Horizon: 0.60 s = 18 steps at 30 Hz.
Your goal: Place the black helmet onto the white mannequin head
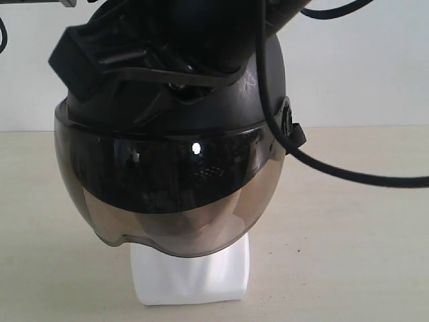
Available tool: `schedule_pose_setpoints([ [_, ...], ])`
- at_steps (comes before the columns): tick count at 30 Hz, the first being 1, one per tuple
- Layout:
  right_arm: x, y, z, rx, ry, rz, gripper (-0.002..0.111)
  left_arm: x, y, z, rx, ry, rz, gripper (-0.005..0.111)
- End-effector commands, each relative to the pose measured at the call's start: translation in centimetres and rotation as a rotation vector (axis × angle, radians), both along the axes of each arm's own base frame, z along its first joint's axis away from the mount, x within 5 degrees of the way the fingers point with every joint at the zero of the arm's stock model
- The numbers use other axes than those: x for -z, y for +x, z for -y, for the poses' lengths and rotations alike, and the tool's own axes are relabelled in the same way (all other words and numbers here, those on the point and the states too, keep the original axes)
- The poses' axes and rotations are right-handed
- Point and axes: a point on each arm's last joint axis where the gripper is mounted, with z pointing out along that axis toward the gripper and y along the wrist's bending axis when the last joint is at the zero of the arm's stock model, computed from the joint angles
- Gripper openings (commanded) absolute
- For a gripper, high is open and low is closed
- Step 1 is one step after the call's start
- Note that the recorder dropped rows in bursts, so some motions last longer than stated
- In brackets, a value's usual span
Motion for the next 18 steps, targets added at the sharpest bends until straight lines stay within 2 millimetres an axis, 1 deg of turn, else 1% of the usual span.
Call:
schedule_pose_setpoints([
  [1,2.0,0.0,-0.1,-0.022,-0.106,-0.064,0.000,0.8,-0.3,0.4,0.029,0.076,-0.007,0.005],
  [12,2.1,0.0,0.0,-0.026,-0.118,-0.073,0.000,0.8,-0.3,0.4,0.029,0.076,-0.007,0.005],
  [18,3.6,0.1,-0.2,-0.015,-0.129,-0.090,0.000,0.8,-0.3,0.4,0.029,0.076,-0.007,0.005],
])
